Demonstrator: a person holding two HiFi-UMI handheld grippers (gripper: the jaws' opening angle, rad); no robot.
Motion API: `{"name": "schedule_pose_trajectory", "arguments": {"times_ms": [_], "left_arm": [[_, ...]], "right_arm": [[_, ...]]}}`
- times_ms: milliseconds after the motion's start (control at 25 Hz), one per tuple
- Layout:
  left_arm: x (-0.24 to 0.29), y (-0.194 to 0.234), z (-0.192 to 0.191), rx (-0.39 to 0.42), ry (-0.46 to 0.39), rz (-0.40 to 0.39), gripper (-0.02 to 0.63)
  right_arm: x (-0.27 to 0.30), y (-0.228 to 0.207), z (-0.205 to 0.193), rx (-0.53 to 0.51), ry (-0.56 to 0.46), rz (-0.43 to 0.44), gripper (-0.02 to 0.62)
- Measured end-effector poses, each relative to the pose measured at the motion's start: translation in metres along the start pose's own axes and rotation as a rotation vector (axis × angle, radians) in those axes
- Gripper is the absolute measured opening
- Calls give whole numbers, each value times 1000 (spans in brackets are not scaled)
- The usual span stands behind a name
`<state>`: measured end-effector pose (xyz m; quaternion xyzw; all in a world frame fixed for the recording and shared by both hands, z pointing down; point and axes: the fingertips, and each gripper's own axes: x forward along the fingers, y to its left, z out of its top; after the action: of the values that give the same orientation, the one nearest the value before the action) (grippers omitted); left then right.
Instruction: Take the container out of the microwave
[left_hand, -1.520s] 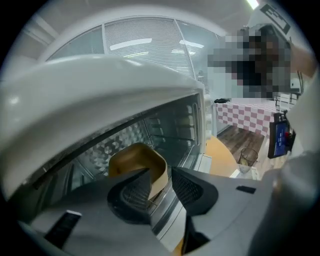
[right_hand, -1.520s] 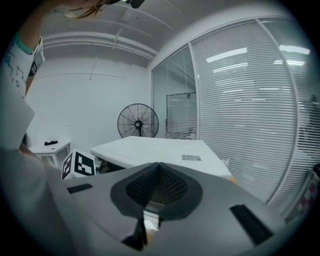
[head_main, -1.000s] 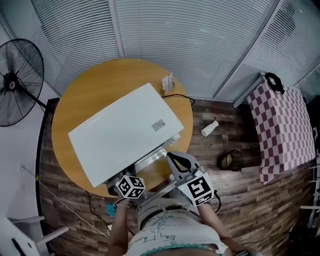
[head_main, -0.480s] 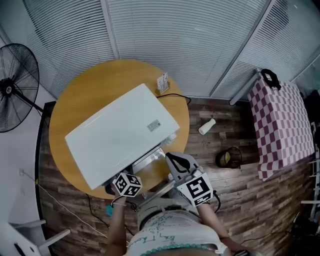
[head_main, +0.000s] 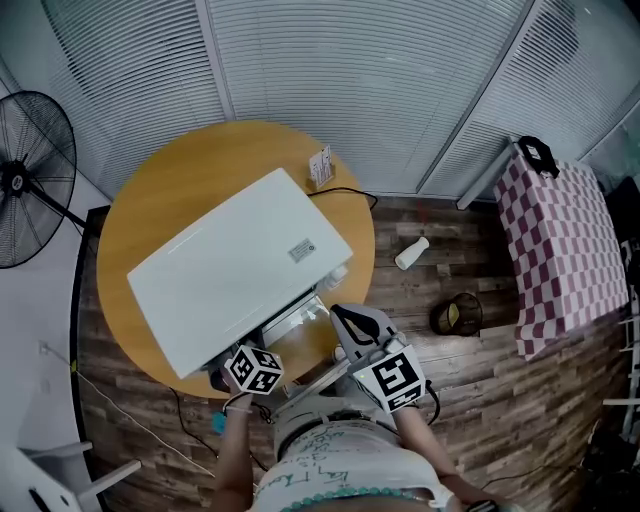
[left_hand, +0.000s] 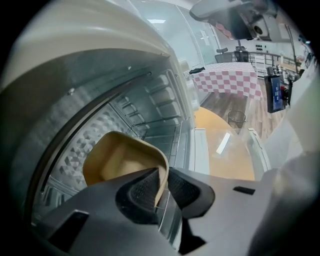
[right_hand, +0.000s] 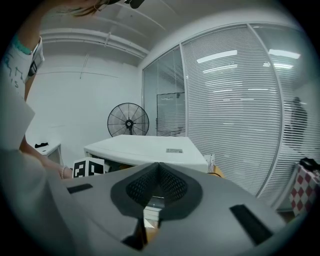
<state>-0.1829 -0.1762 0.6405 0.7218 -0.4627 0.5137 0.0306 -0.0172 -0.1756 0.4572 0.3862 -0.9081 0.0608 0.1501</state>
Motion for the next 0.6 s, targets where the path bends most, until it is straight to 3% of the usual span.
{"name": "schedule_pose_trajectory", "arguments": {"times_ms": [600], "left_arm": [[-10, -9, 2, -70, 16, 1, 55]], "right_arm": [[-8, -3, -2, 3, -11, 22, -8]]}}
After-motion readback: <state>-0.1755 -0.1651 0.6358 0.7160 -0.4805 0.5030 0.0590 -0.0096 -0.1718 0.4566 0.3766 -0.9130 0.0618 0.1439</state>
